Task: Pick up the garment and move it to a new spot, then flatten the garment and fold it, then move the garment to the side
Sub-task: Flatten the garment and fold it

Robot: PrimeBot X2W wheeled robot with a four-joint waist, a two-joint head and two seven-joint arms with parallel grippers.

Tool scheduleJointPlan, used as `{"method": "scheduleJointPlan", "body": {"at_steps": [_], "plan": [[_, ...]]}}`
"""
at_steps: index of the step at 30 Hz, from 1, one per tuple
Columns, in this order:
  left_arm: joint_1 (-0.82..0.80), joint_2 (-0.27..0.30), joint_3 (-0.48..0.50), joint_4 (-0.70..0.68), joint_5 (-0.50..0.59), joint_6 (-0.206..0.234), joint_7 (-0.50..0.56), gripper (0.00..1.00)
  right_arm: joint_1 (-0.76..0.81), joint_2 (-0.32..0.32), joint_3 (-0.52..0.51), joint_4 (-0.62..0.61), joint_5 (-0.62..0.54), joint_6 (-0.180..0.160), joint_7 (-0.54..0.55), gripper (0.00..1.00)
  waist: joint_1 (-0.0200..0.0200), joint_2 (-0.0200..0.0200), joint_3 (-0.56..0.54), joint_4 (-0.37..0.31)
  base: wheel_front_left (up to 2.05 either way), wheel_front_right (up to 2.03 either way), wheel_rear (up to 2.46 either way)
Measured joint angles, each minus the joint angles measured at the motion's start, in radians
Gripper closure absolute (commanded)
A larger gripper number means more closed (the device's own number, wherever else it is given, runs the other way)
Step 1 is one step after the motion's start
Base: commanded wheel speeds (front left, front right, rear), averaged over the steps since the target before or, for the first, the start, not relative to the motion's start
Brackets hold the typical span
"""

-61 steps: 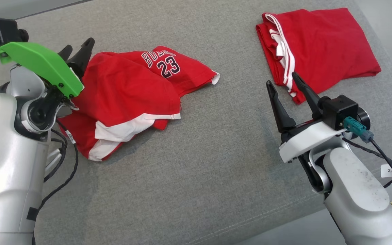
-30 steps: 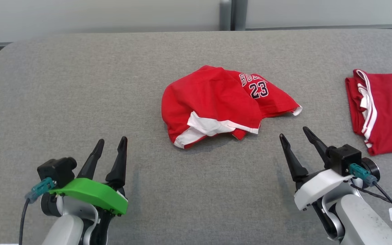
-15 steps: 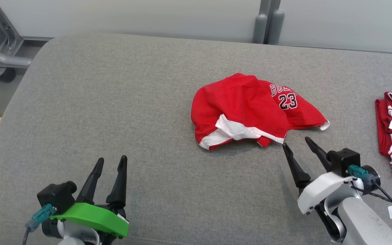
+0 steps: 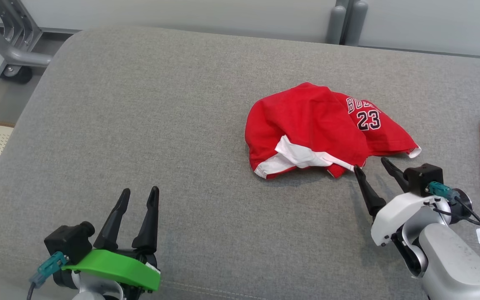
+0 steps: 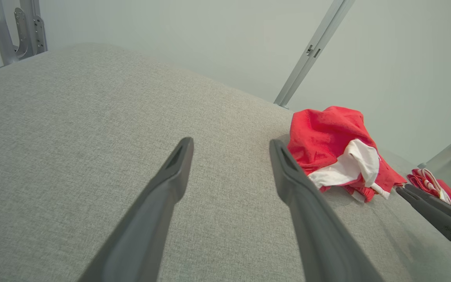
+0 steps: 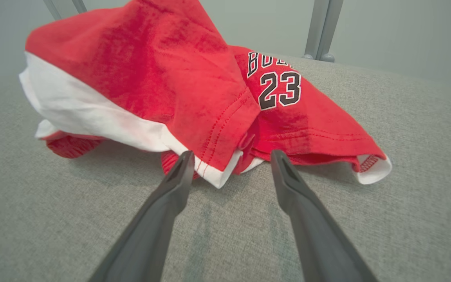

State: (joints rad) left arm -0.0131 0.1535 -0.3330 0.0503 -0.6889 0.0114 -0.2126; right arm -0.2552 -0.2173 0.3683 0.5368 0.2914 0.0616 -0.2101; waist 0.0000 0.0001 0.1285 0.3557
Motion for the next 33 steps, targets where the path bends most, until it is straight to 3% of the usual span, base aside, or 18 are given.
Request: {"method": "scheduleJointPlan", "body": {"at_steps": [3, 5, 6, 7, 8, 11, 18, 24, 28, 33], "plan": [[0.000, 0.000, 0.000, -0.008, 0.000, -0.003, -0.001, 0.00, -0.022, 0.004, 0.004, 0.023, 0.001, 0.002, 0.010, 0.00, 0.0000, 0.0000, 0.014, 0.006, 0.00, 0.00, 0.00], [0.000, 0.000, 0.001, -0.016, 0.000, -0.003, -0.005, 0.00, -0.033, 0.007, 0.005, 0.037, 0.002, 0.008, 0.010, 0.13, 0.0000, 0.0000, 0.024, 0.010, 0.00, 0.00, 0.00], [0.000, 0.000, 0.001, -0.020, 0.000, -0.003, -0.007, 0.00, -0.040, 0.007, 0.006, 0.047, 0.002, 0.008, 0.010, 0.25, 0.0000, 0.0000, 0.030, 0.012, 0.00, 0.00, 0.00], [0.000, 0.000, 0.001, -0.023, 0.000, -0.003, -0.008, 0.00, -0.046, 0.006, 0.006, 0.055, 0.002, 0.009, 0.010, 0.50, 0.0000, 0.0000, 0.034, 0.014, 0.00, 0.00, 0.00], [0.000, -0.001, 0.001, -0.024, 0.000, -0.003, -0.008, 0.00, -0.052, 0.006, 0.007, 0.061, 0.002, 0.010, 0.010, 0.57, 0.0000, 0.0000, 0.039, 0.017, 0.00, 0.00, 0.00], [0.000, -0.002, 0.004, -0.025, 0.000, -0.003, -0.009, 0.00, -0.071, 0.010, 0.007, 0.075, 0.004, 0.016, 0.009, 0.98, 0.0000, 0.0000, 0.049, 0.025, 0.00, 0.00, 0.00], [0.004, -0.003, 0.010, -0.025, 0.000, -0.002, -0.010, 0.00, -0.106, 0.017, 0.027, 0.075, 0.011, 0.043, -0.001, 1.00, 0.0000, 0.0000, 0.051, 0.033, 0.00, 0.00, 0.00], [0.017, -0.005, 0.017, -0.028, 0.000, 0.003, -0.018, 0.00, -0.178, 0.034, -0.021, -0.012, 0.164, 0.062, 0.003, 1.00, 0.0000, 0.0000, 0.047, 0.032, 0.00, 0.00, 0.00], [0.018, -0.018, 0.003, -0.027, 0.000, 0.002, -0.018, 0.00, -0.233, 0.007, -0.033, -0.059, 0.294, 0.063, 0.100, 1.00, 0.0000, 0.0000, 0.045, 0.032, 0.00, 0.00, 0.00], [0.018, -0.038, -0.005, -0.019, 0.000, 0.002, -0.019, 0.00, -0.275, -0.023, 0.110, -0.191, 0.431, 0.063, 0.244, 1.00, 0.0000, -0.0001, 0.034, 0.043, 0.00, 0.00, 0.00]]}}
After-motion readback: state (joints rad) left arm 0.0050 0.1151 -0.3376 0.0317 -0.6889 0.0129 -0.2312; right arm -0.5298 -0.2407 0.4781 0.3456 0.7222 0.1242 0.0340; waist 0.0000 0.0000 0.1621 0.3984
